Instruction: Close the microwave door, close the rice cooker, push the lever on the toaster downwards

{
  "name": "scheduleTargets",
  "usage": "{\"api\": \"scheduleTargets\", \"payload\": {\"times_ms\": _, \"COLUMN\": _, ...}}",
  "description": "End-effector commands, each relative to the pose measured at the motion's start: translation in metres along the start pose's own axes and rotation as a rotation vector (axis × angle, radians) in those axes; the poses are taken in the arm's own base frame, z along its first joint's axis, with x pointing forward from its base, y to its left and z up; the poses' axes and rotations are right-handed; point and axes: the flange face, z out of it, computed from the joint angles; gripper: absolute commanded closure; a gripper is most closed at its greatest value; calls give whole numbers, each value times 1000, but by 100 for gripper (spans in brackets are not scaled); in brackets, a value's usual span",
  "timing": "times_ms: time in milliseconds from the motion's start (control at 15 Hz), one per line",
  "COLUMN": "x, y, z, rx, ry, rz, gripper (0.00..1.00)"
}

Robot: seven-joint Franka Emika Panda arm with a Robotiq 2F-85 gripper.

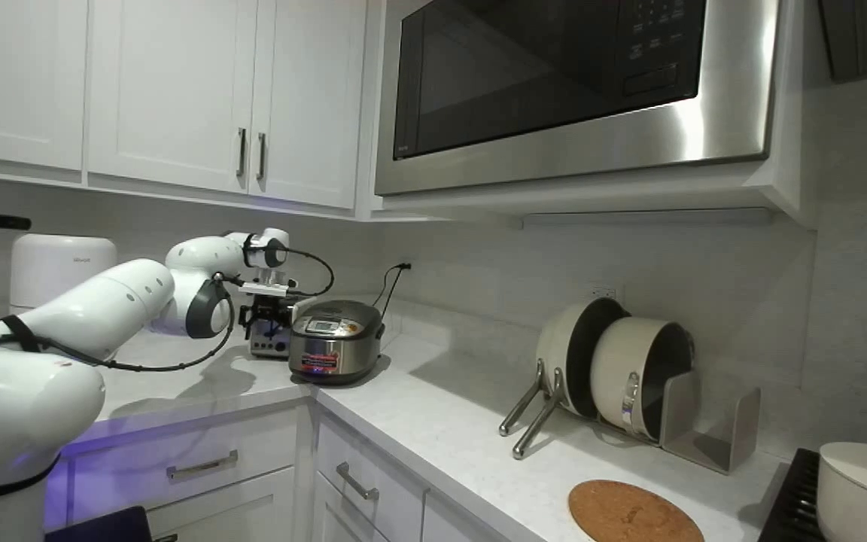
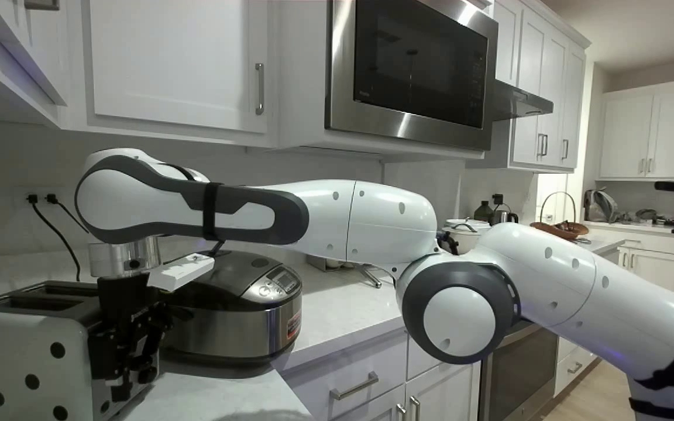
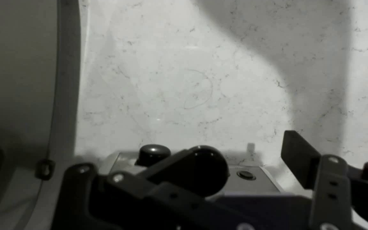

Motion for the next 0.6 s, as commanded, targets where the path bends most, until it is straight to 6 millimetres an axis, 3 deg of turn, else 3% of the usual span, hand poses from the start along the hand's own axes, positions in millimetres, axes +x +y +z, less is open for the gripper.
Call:
{"api": "scheduleTargets", "payload": {"times_ms": 0, "x": 8, "y": 9, "z": 3, "rx": -31, "ry": 50, "rz": -76, "gripper": 0}}
{"api": "scheduleTargets", "payload": {"times_ms": 333, "x": -8, "y": 12, "z": -44, "rx": -55, "ry": 73, "rz": -152, "gripper": 0}}
{"api": "scheduleTargets", "payload": {"times_ms": 533, "x": -25, "y": 0, "z": -94, "rx": -68, "ry": 104, "rz": -209, "gripper": 0}}
